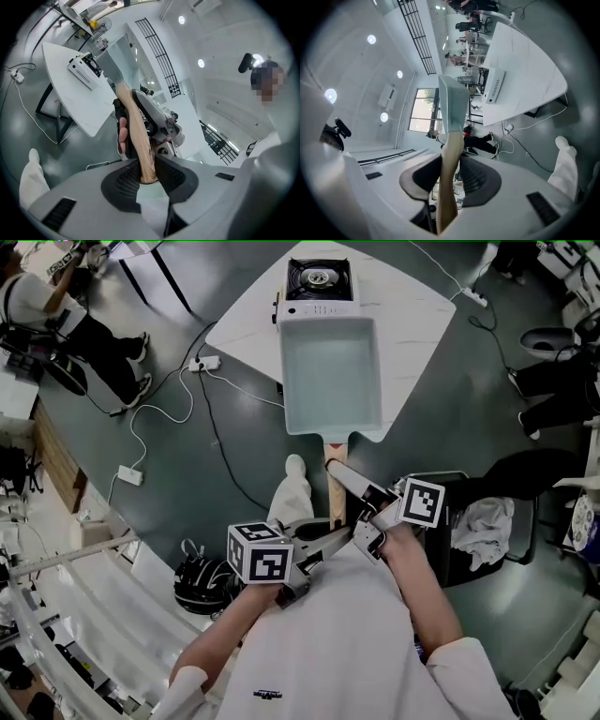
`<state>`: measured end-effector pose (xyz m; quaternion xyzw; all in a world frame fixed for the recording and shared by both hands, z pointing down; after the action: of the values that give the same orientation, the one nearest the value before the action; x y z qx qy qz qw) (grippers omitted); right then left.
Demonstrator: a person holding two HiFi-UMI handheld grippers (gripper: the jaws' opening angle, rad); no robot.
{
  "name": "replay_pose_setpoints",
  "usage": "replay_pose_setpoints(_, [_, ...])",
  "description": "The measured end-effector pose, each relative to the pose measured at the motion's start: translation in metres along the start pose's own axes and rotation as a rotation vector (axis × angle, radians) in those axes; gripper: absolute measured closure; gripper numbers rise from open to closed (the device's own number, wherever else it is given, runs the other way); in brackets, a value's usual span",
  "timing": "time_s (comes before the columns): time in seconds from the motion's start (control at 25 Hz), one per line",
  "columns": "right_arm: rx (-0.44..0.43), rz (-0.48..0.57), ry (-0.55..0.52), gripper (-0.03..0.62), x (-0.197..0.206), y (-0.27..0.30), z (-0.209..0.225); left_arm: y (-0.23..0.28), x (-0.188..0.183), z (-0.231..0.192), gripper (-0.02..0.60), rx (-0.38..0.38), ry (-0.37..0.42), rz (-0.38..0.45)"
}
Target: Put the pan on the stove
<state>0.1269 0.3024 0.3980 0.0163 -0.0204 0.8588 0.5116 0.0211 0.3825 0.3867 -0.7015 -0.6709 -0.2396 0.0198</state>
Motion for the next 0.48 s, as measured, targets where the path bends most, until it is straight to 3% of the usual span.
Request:
replay_pose_setpoints(0.2, [0.002, 0.034, -0.009, 0.467, -0.052, 0.045, -0.002, -0.008, -0.068, -0.03, 0.497, 0.056, 0.032, -0.057])
replay_pose_setpoints(0.48, [0.018, 0.089, -0.003, 0.467, -0.139, 0.12, 0.0, -0.025, -0.179, -0.077, 0.497, 0.077, 0.038, -0.086])
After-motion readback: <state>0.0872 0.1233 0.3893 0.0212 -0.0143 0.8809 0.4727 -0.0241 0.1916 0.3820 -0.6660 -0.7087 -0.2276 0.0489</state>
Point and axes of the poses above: the fingertips, and each gripper's own axes: y forward along the fingers, z to its right, x out of its underside, the point moved 8 cm from there along -y, backward along the fingers, and after that the axes turned 5 degrees about -z, right-handed, at the moved point
